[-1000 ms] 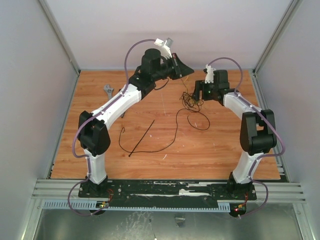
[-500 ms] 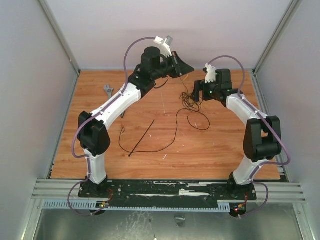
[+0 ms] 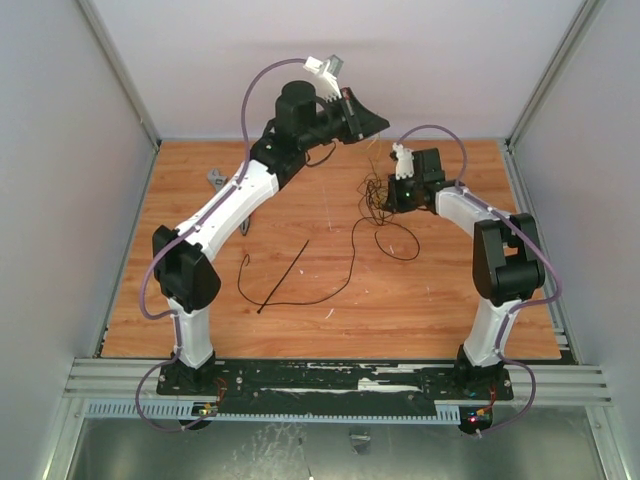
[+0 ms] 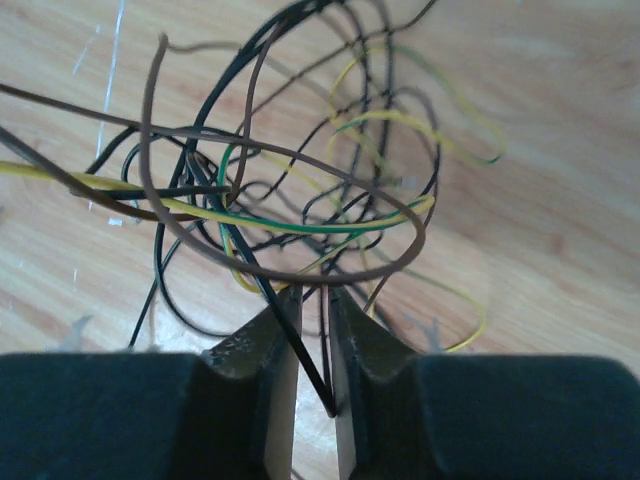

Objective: Zip-tie the wires
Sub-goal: Untie the cable at the center of the board.

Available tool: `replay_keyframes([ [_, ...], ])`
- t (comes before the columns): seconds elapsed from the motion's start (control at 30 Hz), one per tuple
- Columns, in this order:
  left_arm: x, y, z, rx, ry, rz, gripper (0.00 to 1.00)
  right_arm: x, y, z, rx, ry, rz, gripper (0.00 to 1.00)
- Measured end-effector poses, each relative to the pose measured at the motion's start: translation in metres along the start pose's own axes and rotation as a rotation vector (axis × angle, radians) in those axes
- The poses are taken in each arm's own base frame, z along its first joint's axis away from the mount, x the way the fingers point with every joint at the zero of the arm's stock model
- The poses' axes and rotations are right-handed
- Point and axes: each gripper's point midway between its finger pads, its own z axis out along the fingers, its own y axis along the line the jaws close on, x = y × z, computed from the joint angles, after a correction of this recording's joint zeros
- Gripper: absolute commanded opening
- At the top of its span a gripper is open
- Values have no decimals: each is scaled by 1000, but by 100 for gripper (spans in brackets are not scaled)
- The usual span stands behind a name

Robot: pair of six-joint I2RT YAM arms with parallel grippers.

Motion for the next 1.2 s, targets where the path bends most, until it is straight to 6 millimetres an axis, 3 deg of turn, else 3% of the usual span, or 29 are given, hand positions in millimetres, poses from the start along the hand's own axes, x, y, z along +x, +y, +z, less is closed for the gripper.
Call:
replay_keyframes([
  [0.13, -11, 5, -5, -12, -14, 7, 0, -19, -14, -7, 61, -35, -13, 11],
  [0.27, -39, 28, -21, -55, -55, 3, 0, -33, -34, -24, 119, -67, 1, 11],
  [0.5, -99, 64, -70, -138, -171, 11, 0, -56, -94, -73, 254, -141, 83, 18],
  [0.57, -107, 67, -82, -150, -190, 15, 0, -61, -114, -91, 297, -170, 117, 18],
  [0.67, -109, 65, -95, -151, -200, 19, 0, -67, -143, -120, 358, -214, 167, 10],
  [0.83, -103, 69, -101, -155, -189, 14, 0, -65, -190, -162, 458, -268, 260, 2],
  [0.97, -105, 89, -114, -199, -198, 2, 0, -51, -227, -189, 559, -279, 336, 0],
  [1.07, -120, 114, -138, -272, -233, 1, 0, -39, -250, -210, 661, -276, 381, 0],
  [1.2, -157, 148, -189, -404, -327, 30, 0, -29, -269, -234, 789, -274, 410, 0],
])
